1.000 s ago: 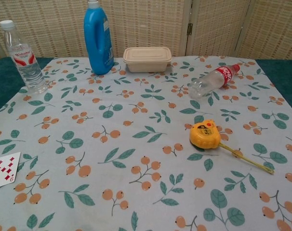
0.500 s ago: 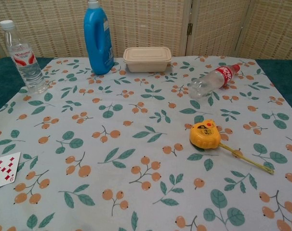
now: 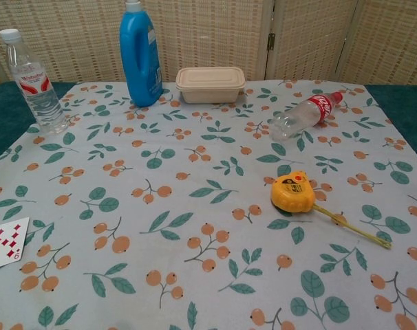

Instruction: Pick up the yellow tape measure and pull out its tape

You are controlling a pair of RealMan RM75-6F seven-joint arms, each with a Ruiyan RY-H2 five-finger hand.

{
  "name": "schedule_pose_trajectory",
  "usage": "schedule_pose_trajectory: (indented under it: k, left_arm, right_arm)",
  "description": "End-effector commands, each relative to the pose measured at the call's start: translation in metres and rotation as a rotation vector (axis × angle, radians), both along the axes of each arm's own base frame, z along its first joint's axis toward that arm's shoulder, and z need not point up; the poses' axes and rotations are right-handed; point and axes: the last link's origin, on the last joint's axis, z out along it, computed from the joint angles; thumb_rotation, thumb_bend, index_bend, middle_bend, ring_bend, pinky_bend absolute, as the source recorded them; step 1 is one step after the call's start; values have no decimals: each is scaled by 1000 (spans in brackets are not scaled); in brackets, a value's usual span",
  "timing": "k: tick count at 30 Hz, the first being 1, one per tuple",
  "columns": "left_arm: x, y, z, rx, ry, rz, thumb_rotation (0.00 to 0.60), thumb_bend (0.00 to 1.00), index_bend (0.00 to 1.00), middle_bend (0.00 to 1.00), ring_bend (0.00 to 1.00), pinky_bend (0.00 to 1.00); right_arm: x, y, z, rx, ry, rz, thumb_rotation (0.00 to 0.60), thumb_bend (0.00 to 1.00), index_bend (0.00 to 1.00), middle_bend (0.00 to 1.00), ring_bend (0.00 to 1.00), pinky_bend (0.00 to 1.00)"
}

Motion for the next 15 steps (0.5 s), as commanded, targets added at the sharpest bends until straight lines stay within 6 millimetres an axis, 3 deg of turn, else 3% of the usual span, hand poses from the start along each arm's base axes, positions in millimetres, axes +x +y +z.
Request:
schedule_pose_trajectory:
  k: [1, 7, 15]
  left_arm:
    - [1, -1, -1, -6, -2, -1, 600, 295, 231, 159, 154, 0]
    - [1, -2, -1, -17, -10, -1, 600, 297, 229, 159, 154, 0]
    - [-1, 0, -4, -32, -11, -1, 600, 297, 223, 159, 155, 0]
  right_arm:
    - [17, -12, -22, 80, -51, 15, 511, 497, 0, 269, 140, 47]
    - [28, -28, -46, 154, -77, 24, 465, 587, 0, 264, 111, 8]
    - [39, -46, -72, 213, -74, 19, 456, 598, 0, 251, 85, 0]
